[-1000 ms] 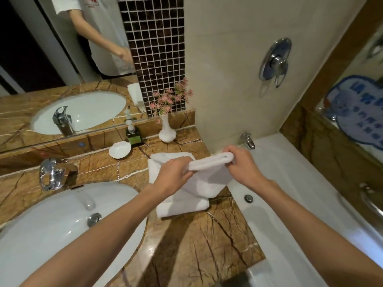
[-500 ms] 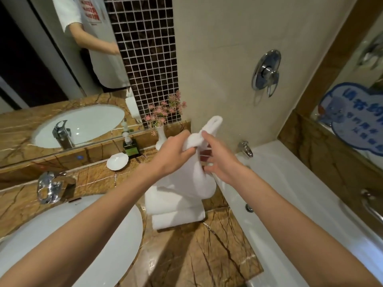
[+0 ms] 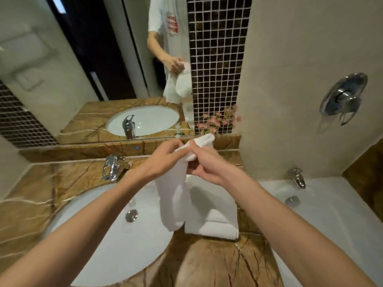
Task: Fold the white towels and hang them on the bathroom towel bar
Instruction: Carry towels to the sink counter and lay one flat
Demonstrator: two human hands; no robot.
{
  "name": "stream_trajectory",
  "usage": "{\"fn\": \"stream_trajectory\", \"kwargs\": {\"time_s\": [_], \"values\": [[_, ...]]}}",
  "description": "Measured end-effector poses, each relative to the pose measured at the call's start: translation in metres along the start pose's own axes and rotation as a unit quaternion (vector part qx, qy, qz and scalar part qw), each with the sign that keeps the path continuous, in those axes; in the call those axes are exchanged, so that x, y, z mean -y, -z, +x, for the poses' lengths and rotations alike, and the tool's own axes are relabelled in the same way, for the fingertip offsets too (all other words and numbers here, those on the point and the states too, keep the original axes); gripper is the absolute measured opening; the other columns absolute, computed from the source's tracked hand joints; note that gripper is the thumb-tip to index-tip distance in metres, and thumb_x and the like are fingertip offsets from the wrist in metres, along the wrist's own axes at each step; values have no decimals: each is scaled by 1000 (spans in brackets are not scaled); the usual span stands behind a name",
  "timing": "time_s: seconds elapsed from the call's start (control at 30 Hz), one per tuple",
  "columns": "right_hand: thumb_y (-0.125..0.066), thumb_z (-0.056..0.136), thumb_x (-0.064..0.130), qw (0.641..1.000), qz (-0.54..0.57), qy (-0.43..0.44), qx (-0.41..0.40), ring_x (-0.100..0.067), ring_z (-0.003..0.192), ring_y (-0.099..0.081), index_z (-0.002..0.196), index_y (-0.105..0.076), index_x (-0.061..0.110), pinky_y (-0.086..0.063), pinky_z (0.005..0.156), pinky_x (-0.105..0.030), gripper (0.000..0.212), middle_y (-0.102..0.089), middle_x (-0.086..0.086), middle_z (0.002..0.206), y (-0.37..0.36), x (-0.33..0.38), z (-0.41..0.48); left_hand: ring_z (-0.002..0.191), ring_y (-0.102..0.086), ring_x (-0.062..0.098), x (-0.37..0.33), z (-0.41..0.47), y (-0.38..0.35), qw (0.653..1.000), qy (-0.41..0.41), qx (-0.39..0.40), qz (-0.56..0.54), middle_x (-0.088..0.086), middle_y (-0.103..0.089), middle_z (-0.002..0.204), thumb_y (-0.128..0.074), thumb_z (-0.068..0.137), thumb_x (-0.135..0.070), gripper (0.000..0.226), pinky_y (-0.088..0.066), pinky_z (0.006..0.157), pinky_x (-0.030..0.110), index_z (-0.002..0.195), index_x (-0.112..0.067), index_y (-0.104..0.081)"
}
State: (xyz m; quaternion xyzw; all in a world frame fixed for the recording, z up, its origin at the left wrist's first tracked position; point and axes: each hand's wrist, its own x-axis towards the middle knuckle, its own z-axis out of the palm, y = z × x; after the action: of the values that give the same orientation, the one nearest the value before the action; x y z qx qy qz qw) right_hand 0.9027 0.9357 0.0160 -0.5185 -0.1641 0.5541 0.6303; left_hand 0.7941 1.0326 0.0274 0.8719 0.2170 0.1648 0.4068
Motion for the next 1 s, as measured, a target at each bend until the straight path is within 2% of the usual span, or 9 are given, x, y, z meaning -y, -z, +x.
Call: {"fn": "stream_trajectory", "kwargs": {"time_s": [0.17, 0.37, 0.47, 0.57, 0.63, 0.73, 0.8, 0.9, 1.0], "values": [[-36, 103, 30, 992, -63, -12, 112, -29, 109, -63, 132, -46, 4, -55, 89, -42, 40, -61, -19, 124, -47, -19, 18, 62, -46, -1, 36, -38, 47, 995, 49, -90, 19, -8, -55, 71, -53, 94, -25, 24, -38, 60, 19, 71, -20, -52], [-45, 100, 15, 979, -192, 1, 73, -33, 95, -67, 123, -55, 0, -59, 75, -42, 29, -67, -19, 109, -94, -42, 37, 64, -46, 1, 70, -95, 96, 970, 90, -218, 64, -7, -54, 76, -49, 97, -29, 23, -38, 56, 11, 76, -20, -54], [-45, 96, 12, 968, -241, -18, 62, -31, 91, -67, 122, -55, 5, -60, 70, -41, 29, -67, -15, 106, -114, -51, 46, 63, -45, 2, 84, -124, 123, 949, 112, -278, 100, -8, -54, 74, -52, 95, -33, 24, -35, 55, 15, 72, -27, -50], [-45, 90, 12, 950, -307, 1, 57, -22, 76, -65, 101, -65, 11, -54, 52, -28, 23, -67, -7, 88, -134, -60, 48, 62, -46, 5, 102, -150, 153, 934, 130, -304, 138, -8, -55, 70, -61, 89, -37, 26, -35, 54, 22, 67, -26, -50], [-48, 84, 14, 929, -366, 20, 58, -19, 66, -59, 84, -69, 13, -46, 50, -26, 22, -67, -6, 78, -144, -68, 49, 60, -45, 8, 115, -169, 173, 936, 130, -288, 153, -8, -54, 65, -70, 80, -43, 34, -36, 54, 27, 63, -24, -47], [-52, 78, 12, 897, -433, 59, 61, -17, 62, -46, 71, -64, 0, -36, 56, -29, 18, -56, -6, 67, -159, -82, 50, 53, -33, 9, 133, -198, 201, 944, 133, -237, 185, -11, -39, 55, -76, 63, -57, 52, -28, 50, 29, 56, -24, -36], [-55, 79, 13, 864, -489, 108, 56, -16, 56, -44, 58, -57, 10, -33, 52, -27, 22, -51, -3, 59, -168, -90, 49, 52, -27, 12, 146, -215, 216, 940, 146, -204, 229, -9, -31, 52, -77, 62, -55, 57, -22, 49, 33, 54, -22, -32], [-66, 79, 26, 796, -572, 182, 68, -12, 58, -51, 63, -63, 15, -37, 52, -26, 20, -59, 3, 61, -175, -102, 44, 48, -34, 15, 168, -238, 235, 933, 156, -179, 269, -7, -38, 49, -80, 66, -49, 54, -25, 48, 35, 53, -21, -36], [-71, 80, 43, 690, -669, 248, 122, -16, 62, -49, 61, -52, 23, -35, 58, -34, 34, -56, 3, 64, -179, -112, 43, 50, -43, 16, 186, -256, 245, 933, 147, -151, 292, -7, -46, 51, -75, 66, -56, 51, -30, 48, 33, 54, -22, -40]]}}
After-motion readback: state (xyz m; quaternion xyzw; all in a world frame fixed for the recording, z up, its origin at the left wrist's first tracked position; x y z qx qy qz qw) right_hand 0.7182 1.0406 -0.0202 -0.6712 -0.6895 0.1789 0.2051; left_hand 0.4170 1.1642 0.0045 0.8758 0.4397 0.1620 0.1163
